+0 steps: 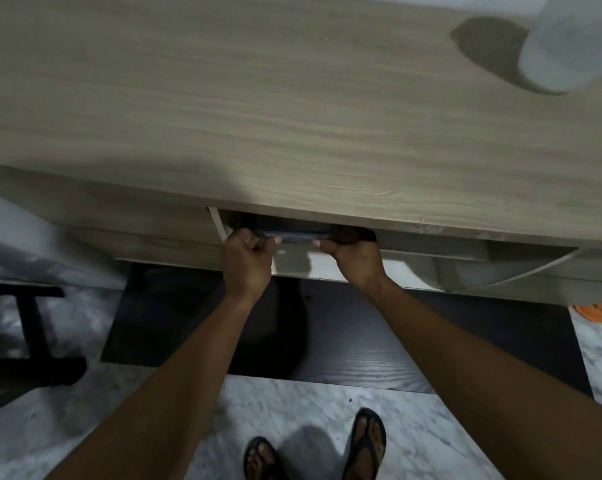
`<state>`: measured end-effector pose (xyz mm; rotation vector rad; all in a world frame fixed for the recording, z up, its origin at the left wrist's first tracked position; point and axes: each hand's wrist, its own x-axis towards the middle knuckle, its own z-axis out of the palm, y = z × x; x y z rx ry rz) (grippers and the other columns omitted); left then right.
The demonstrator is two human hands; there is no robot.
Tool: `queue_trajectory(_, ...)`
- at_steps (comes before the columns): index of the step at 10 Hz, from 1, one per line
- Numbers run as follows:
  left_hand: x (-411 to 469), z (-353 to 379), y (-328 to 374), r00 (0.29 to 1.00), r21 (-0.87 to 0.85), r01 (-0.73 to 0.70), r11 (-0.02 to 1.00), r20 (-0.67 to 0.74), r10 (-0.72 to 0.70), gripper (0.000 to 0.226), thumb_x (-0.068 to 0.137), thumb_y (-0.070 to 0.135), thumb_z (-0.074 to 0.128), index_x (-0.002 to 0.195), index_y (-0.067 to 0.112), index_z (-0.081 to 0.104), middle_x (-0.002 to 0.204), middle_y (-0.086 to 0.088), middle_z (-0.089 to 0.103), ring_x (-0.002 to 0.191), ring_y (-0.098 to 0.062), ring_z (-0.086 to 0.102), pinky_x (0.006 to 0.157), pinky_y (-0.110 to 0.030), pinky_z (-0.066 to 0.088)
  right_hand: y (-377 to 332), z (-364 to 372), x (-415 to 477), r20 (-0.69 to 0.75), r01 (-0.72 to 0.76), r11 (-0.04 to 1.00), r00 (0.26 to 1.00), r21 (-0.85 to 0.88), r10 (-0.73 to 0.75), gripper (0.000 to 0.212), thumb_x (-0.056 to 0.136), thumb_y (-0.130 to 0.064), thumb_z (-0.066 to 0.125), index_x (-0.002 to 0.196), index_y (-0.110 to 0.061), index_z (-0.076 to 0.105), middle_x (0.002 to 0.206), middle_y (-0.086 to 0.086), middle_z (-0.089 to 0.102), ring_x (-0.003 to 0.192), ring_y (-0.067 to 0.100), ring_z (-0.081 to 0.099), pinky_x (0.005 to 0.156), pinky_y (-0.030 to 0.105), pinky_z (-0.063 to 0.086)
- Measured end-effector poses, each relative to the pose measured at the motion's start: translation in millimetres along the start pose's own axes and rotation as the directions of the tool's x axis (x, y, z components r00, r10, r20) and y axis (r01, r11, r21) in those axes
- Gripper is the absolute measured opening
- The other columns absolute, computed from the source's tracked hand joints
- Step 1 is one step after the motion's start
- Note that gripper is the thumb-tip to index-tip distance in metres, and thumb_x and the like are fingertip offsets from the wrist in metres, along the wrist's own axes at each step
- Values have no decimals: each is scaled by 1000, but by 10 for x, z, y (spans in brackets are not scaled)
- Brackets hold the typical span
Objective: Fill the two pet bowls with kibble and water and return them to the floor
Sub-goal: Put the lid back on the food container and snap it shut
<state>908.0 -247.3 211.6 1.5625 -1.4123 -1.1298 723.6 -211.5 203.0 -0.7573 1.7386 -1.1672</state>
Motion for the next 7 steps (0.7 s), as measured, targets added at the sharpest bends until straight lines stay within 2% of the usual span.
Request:
queue_trajectory(1,26,35,25,999,-10,51,999,-15,-51,52,82,13,77,56,17,33,53,4,39,46,-2,37,52,-23,35,70,54,58,-32,-43,999,999,-22,42,28,73,7,85,64,-5,61,54,-18,59,49,-7,52,66,15,46)
queue_trajectory(2,78,47,16,997,27,76,997,-32,-75,46,83,15,76,55,14,39,52,3,44,42,0,41,49,-20,34,25,121,33,-74,-51,999,996,10,52,22,74,7,85,89,8,70,71,1,64,53,-8,58,65,11,47)
queue_trajectory(3,84,27,44,994,15,108,994,-23,-107,37,84,17,75,62,10,47,61,-2,52,54,-5,48,56,-25,39,24,147,3,-69,-23,998,997,-50,19,24,76,-6,87,74,-7,63,68,-2,60,59,3,57,70,21,45)
queue_trajectory(4,21,13,122,995,26,96,995,-13,-95,33,85,17,75,67,14,47,67,1,54,67,-15,52,61,-22,41,38,130,-107,-63,-43,991,997,-129,35,31,77,-25,89,94,-8,68,92,2,69,88,16,64,81,24,44)
queue_trajectory(5,-245,-91,96,986,5,139,990,87,-139,28,86,14,74,109,5,63,110,-10,67,106,-22,62,92,-24,49,-79,59,-426,-52,-107,978,994,-179,99,65,78,-33,87,134,-9,62,128,2,66,122,18,60,99,25,45)
queue_trajectory(6,-566,-309,112,970,9,187,982,154,-186,67,82,17,78,142,12,49,135,4,58,126,-13,55,108,-36,44,-276,-48,-803,-12,-166,967,986,-192,167,82,79,-33,86,150,-15,49,143,1,56,132,20,54,111,31,43)
queue_trajectory(7,-1300,-770,105,925,47,274,961,259,-277,56,74,24,85,127,23,66,116,14,64,111,-6,61,101,-33,48,-709,-265,-1330,34,-130,975,990,-180,138,67,80,-32,86,140,-20,60,139,-3,61,112,14,68,99,27,51)
